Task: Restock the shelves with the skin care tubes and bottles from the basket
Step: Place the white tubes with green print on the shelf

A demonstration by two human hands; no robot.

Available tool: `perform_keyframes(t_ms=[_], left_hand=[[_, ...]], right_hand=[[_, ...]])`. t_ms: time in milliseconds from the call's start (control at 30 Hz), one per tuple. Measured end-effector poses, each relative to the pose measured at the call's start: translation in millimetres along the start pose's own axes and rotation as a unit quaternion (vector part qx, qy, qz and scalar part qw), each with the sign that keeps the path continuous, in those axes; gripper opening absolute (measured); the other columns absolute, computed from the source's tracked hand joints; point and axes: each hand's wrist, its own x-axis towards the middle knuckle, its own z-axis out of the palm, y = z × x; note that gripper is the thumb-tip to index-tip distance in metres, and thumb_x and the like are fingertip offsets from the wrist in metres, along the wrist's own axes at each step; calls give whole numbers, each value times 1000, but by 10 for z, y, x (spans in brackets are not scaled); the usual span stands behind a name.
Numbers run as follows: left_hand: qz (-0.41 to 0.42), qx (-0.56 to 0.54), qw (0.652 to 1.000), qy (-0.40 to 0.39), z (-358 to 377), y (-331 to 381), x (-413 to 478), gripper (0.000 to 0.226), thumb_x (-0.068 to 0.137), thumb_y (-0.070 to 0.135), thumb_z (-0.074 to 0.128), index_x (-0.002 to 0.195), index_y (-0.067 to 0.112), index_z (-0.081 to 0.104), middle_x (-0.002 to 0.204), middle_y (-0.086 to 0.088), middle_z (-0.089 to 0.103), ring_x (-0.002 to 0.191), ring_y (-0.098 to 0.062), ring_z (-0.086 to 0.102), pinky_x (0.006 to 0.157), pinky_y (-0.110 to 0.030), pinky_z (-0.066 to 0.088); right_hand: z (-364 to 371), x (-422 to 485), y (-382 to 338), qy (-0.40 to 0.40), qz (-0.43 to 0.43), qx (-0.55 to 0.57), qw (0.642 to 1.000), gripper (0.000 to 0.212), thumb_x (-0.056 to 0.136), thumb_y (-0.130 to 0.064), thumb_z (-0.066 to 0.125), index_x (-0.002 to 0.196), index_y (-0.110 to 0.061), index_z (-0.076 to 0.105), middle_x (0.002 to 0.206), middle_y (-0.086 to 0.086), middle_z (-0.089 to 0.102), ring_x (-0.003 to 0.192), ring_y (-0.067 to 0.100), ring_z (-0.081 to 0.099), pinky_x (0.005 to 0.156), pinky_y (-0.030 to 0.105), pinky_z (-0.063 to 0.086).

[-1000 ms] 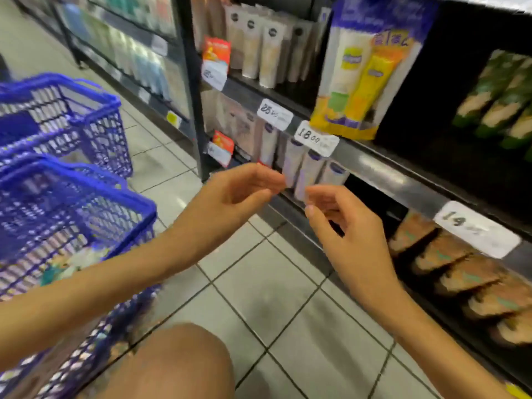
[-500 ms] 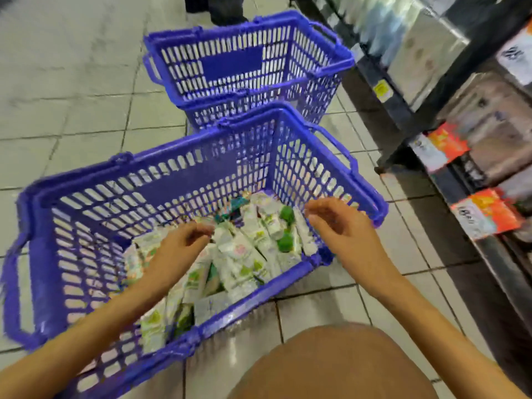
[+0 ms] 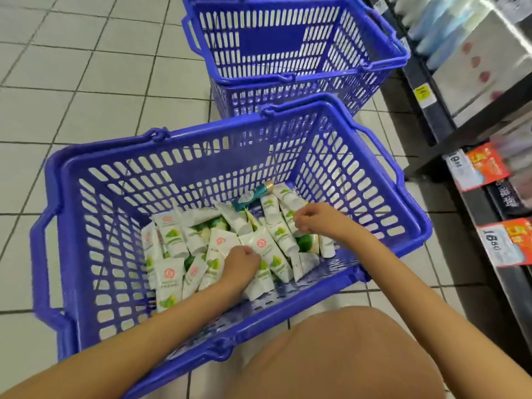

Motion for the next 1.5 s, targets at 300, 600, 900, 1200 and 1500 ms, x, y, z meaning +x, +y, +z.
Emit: perform_keyframes(t_ms=[300, 600, 900, 1200, 1500], left_hand=[[-31, 52, 998, -31, 340, 148, 291, 29, 82, 18, 66, 99, -5, 63, 107, -22, 64, 103, -32, 61, 81, -37, 48], [-41, -269, 961, 38, -81, 184, 383, 31, 98, 18, 38, 128, 8, 40, 122, -17, 55, 100, -30, 56, 72, -35, 47], [-30, -378, 924, -51, -150, 356, 111, 24, 99, 22, 38, 112, 6, 50, 78, -10, 60, 66, -19, 57, 54, -29, 52], [135, -401, 874, -238, 411, 1090, -489, 21, 97, 7, 35, 111, 9, 51, 89, -6, 68, 70, -10, 68, 58, -22, 56], [222, -224, 783, -536, 1925, 1683, -1730, 39, 90, 12, 47, 128, 8, 46, 106, -10, 66, 92, -20, 66, 77, -29, 54]], right_hand=[[87, 488, -14, -60, 83, -180, 978, 34, 93, -13, 51, 61, -14, 39, 63, 2, 42, 52, 11, 43, 48, 19, 33], [350, 604, 56, -132, 98, -205, 965, 37, 92, -28, 54, 65, -10, 37, 58, 8, 40, 47, 20, 39, 45, 27, 36], [232, 541, -4, -139, 164, -14, 976, 10, 90, -5, 56, 88, -4, 46, 98, 18, 46, 77, 29, 56, 51, 30, 54], [-661, -810, 369, -47, -48, 506, 860, 19, 93, -1, 43, 108, -5, 54, 92, 9, 68, 81, 15, 68, 73, 25, 54], [-1049, -2636, 1649, 235, -169, 586, 757, 45, 76, -4, 57, 122, -7, 52, 108, 5, 69, 97, 16, 67, 82, 25, 54]])
